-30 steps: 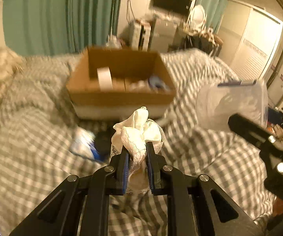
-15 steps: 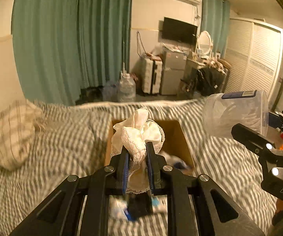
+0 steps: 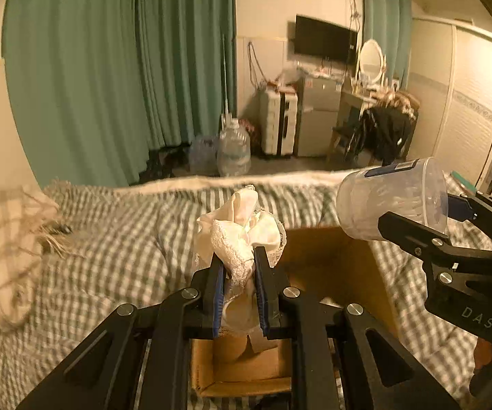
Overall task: Organize objects
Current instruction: 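Carry the tub and cloth over the box and release both into it, then grasp the white bear toy with the right tool while the left tool grasps the black case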
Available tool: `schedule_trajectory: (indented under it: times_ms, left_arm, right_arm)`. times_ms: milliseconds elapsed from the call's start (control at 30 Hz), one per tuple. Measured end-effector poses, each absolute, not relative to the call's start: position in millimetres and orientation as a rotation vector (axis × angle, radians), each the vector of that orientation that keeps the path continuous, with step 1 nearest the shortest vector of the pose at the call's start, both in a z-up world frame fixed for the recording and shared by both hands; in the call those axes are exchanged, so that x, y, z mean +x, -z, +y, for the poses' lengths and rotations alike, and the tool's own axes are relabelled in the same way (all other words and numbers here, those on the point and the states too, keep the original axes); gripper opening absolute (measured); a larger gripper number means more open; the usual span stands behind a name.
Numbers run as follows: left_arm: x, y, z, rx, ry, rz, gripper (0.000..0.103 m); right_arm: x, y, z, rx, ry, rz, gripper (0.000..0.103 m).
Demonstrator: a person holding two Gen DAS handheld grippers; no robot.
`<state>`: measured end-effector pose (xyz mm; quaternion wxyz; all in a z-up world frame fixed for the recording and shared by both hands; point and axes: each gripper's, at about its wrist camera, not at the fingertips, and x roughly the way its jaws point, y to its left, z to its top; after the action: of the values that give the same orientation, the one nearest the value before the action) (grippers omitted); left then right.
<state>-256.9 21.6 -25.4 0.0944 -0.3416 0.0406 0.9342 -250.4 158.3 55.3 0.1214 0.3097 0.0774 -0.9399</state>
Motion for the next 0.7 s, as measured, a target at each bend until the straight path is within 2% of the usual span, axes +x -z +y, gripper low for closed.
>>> schedule_trajectory:
  times_ms: [167, 267, 300, 333, 367, 400, 467, 533, 600, 700]
  left_arm:
    - [-266, 61, 26, -1.086, -2.734, 0.097, 0.016]
    - [-267, 65, 31, -1.099, -2.731, 0.108, 0.019]
    - [-266, 63, 32, -1.093, -2.735, 0.114, 0.020]
    - [-263, 60, 33, -1.087, -2.738, 0.118, 0.027]
    - [-261, 56, 34, -1.077, -2.744, 0.117, 0.040]
    - [-257, 50, 33, -1.060, -2.757, 0.120, 0.060]
    - [-247, 38, 32, -1.021, -2.793, 0.125, 0.073]
    - [-234, 26, 29, -0.984, -2.812, 0.130, 0.076]
    - [-218, 14, 25, -0.961, -2.835, 0.137, 0.087]
    - [-191, 0, 18, -0.911, -2.870, 0.138, 0.088]
  right_arm:
    - [-265, -14, 168, 0.984, 2.698, 0.169, 0.061]
    - [-268, -10, 173, 1.010, 2.708, 0.163, 0.062]
    - [-268, -13, 178, 0.993, 2.724, 0.153, 0.067]
    - [-264, -19, 181, 0.965, 2.744, 0.140, 0.075]
    - [-261, -24, 184, 0.942, 2.759, 0.125, 0.078]
    - [-256, -32, 188, 0.916, 2.772, 0.108, 0.080]
    - [-247, -45, 193, 0.883, 2.791, 0.087, 0.080]
    - [-232, -59, 199, 0.851, 2.816, 0.089, 0.081]
    - [-211, -73, 203, 0.815, 2.841, 0.105, 0.082]
    - [-176, -86, 206, 0.782, 2.857, 0.132, 0.083]
